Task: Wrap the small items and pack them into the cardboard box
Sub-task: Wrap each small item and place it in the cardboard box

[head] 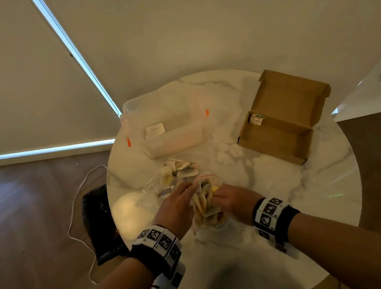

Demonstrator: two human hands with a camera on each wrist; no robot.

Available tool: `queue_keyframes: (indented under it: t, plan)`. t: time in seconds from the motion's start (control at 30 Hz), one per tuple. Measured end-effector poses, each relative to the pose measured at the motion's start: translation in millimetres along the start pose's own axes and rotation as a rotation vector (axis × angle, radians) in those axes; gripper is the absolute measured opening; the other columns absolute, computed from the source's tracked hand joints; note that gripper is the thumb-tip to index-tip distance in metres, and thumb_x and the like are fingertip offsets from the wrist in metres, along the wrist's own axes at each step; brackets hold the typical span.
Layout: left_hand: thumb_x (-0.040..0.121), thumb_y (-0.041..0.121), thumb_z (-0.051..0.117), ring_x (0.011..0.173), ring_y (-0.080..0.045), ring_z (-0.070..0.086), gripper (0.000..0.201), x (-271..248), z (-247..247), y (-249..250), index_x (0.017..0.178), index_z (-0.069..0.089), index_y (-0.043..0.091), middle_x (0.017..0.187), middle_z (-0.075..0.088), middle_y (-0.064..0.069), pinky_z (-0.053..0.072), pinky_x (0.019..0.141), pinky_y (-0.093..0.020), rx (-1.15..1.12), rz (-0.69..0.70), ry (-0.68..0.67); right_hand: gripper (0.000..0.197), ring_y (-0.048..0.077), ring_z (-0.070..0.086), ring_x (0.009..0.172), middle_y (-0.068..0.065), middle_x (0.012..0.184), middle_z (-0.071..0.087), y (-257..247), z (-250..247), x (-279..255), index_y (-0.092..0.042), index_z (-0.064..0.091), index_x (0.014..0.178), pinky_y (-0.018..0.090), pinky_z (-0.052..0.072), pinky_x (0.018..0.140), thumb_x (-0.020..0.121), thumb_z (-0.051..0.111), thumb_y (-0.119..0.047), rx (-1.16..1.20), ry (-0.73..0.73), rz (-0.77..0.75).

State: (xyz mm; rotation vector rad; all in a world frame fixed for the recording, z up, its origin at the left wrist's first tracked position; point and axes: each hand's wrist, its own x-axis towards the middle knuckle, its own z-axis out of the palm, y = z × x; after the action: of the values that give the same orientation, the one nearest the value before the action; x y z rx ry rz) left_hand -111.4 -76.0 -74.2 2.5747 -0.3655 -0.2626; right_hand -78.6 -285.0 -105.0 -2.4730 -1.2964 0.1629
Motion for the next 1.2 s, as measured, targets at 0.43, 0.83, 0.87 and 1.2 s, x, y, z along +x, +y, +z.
queue_keyframes:
  t: [0.43, 0.83, 0.87, 1.2]
  plan:
    - [0.085, 0.007, 0.061, 0.108, -0.024, 0.061, 0.058, -3, 0, 0, 0.141, 0.046, 0.017, 0.139, 0.048, -0.002, 0.052, 0.089, -0.033, 0.0, -0.059, -0.051, 0.041, 0.04, 0.037, 0.129, 0.021, 0.139, 0.042, -21, -4, 43, 0.002, 0.041, 0.137, 0.046, 0.035, 0.104, 0.098, 0.041, -0.011, -0.299, -0.648, 0.108]
    - [0.083, 0.009, 0.068, 0.092, -0.023, 0.064, 0.052, 3, -16, -2, 0.133, 0.056, 0.017, 0.134, 0.054, 0.0, 0.047, 0.081, -0.026, -0.067, -0.068, 0.043, 0.019, 0.027, 0.069, 0.065, 0.012, 0.076, 0.074, -29, -69, 16, -0.009, 0.077, 0.091, 0.027, 0.054, 0.058, 0.076, 0.066, -0.013, 0.293, 0.057, 0.263]
    - [0.083, 0.011, 0.069, 0.089, -0.018, 0.064, 0.052, 3, -17, -3, 0.133, 0.056, 0.018, 0.134, 0.053, 0.002, 0.046, 0.081, -0.024, -0.073, -0.073, 0.034, 0.019, 0.025, 0.069, 0.069, 0.011, 0.079, 0.075, -30, -81, 12, -0.01, 0.077, 0.094, 0.025, 0.052, 0.063, 0.077, 0.07, -0.012, 0.343, 0.092, 0.326]
    - [0.071, 0.04, 0.08, 0.122, -0.004, 0.053, 0.071, 15, -59, 25, 0.134, 0.048, 0.03, 0.134, 0.053, 0.008, 0.046, 0.1, -0.022, -0.655, 0.037, -0.166, 0.017, 0.017, 0.07, 0.07, 0.015, 0.085, 0.074, -24, -144, -5, -0.001, 0.075, 0.094, 0.02, 0.054, 0.064, 0.078, 0.075, 0.0, 1.067, 0.149, 0.686]
